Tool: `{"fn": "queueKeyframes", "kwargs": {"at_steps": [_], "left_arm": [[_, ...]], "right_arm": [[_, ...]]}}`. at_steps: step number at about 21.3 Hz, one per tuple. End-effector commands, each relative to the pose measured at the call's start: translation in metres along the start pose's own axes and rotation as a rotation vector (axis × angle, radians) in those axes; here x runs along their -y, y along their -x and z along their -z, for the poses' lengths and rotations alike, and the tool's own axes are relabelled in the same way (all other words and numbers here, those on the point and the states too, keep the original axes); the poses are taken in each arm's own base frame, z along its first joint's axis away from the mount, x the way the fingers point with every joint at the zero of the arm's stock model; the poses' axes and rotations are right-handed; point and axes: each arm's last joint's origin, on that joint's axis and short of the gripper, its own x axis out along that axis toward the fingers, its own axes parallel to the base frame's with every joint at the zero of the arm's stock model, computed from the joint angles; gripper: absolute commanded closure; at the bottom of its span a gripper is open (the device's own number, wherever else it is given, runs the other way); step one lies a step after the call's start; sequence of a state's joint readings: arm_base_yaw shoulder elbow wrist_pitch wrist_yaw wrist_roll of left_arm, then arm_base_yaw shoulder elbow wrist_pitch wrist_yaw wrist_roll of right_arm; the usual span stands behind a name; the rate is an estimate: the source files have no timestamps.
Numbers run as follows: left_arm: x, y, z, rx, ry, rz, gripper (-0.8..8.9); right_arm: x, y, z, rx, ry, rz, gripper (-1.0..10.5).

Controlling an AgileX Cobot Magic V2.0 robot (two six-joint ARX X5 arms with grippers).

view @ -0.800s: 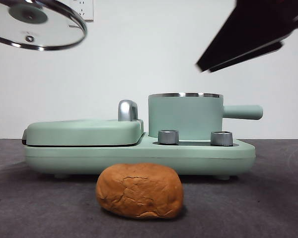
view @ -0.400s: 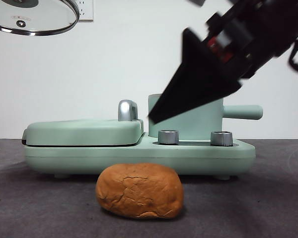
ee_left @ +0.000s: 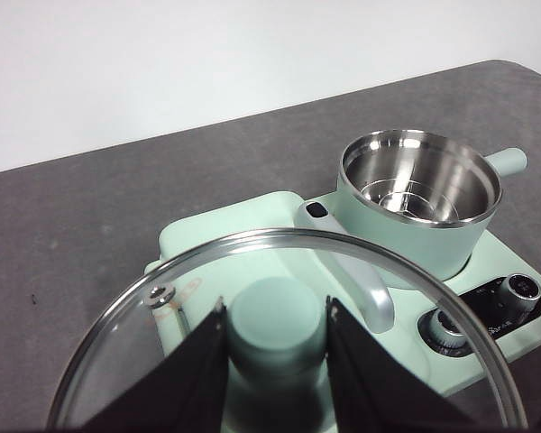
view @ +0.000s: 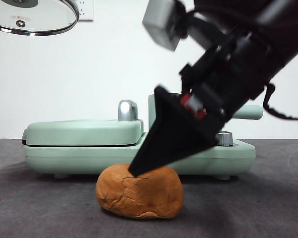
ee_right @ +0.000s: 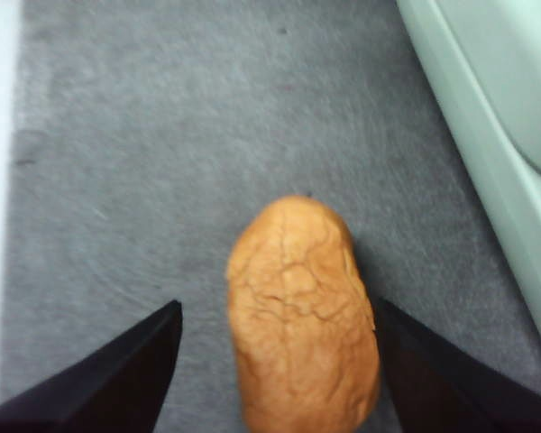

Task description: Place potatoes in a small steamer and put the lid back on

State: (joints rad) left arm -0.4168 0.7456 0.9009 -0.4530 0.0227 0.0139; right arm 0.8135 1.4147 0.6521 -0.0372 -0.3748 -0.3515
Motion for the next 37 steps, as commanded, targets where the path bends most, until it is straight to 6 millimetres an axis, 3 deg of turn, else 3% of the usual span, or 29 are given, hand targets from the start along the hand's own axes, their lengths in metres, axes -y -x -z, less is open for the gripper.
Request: {"fn": "queueKeyframes", "kwargs": {"at_steps": [1,6,10,13,19,24,28,32,37], "left_arm": [[0.000,0.003,-0.007,0.043,-0.014,-0.004,8.00],[0.000,0.003,-0.007,0.043,-0.024,-0.005,8.00],[0.000,0.003,-0.007,0.043,-0.024,-0.005,8.00],[0.000,0.003,-0.007,0.043,-0.024,-0.006,8.00],[0.000,0.003,-0.007,0.043,-0.025,-0.009,8.00],[0.000,0.003,-0.007,0.042,-0.029,-0.015,8.00],[0.000,0.003,-0.007,0.042,-0.029,-0.016,8.01],[0.000,0.003,-0.007,0.042,-0.027,-0.016,8.01],[0.000,0.003,-0.007,0.042,-0.022,-0.015,8.00]], "right_arm": [[0.001,-0.008,-0.002,-0.011,0.008,0.002,6.1],[0.002,-0.018,0.005,-0.052,-0.011,-0.013,6.1],[0.003,-0.018,0.005,-0.053,-0.054,-0.009,7.7],[0.001,-0.011,0.001,-0.041,-0.113,-0.003,7.7],[0.002,0.031,-0.025,-0.100,-0.236,0.095,7.7],[0.015,0.086,-0.067,-0.243,-0.332,0.228,7.7],[0.028,0.123,-0.098,-0.186,-0.414,0.300,7.7],[0.042,0.143,-0.116,-0.122,-0.432,0.350,7.7],[0.071,0.147,-0.128,-0.099,-0.458,0.404,7.7]]}}
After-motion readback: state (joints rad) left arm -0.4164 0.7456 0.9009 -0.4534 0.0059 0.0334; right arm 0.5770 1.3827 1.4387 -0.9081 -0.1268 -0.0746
